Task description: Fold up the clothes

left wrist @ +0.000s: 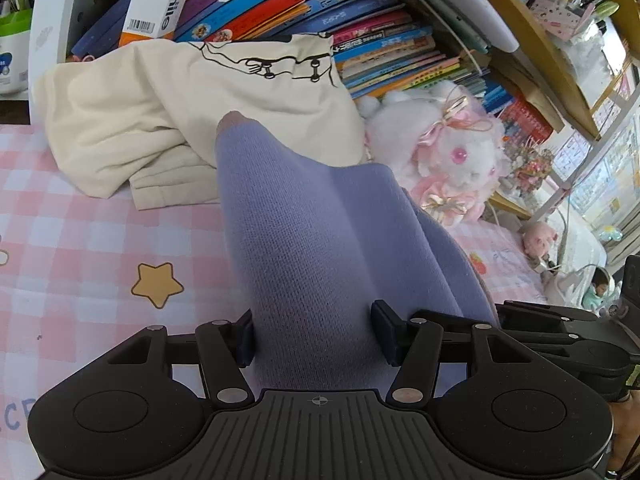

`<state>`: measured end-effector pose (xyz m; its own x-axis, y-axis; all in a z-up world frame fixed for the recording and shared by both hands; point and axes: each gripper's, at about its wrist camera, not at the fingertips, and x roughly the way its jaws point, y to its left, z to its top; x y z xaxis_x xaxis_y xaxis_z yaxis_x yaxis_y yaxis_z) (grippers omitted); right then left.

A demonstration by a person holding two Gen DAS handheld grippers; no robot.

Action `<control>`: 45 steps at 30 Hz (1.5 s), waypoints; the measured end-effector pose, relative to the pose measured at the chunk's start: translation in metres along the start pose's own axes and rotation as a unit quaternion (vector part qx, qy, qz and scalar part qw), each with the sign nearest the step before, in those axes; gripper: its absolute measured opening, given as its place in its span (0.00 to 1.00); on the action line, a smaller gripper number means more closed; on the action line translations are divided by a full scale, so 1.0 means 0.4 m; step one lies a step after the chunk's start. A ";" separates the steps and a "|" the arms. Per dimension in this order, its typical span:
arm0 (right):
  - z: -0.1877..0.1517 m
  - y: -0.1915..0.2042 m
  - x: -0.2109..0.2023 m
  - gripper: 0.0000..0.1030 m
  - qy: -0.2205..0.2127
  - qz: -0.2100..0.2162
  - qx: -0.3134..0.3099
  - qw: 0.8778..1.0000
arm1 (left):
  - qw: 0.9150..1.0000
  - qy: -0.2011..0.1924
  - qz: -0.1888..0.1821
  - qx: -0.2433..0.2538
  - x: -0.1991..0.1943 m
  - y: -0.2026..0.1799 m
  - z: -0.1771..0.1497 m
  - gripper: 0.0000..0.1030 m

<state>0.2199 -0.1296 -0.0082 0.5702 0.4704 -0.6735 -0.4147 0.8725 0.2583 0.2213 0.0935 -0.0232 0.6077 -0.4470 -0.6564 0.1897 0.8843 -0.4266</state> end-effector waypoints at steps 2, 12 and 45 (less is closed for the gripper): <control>-0.005 -0.003 0.008 0.31 -0.003 -0.002 0.005 1.000 | 1.000 -0.001 0.002 -0.003 0.005 0.007 -0.001 0.55; -0.011 -0.018 -0.007 0.74 -0.010 -0.028 0.023 0.999 | 0.999 -0.005 0.044 -0.013 -0.002 0.006 -0.006 0.66; -0.267 0.057 -0.288 0.97 -0.036 -0.148 0.020 0.988 | 0.961 -0.114 0.249 0.045 -0.228 -0.265 -0.283 0.91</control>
<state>0.0690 -0.1778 0.0013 0.7125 0.2011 -0.6722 -0.1953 0.9770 0.0853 0.0582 0.0253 0.0114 0.7918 0.0658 -0.6072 -0.1076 0.9937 -0.0327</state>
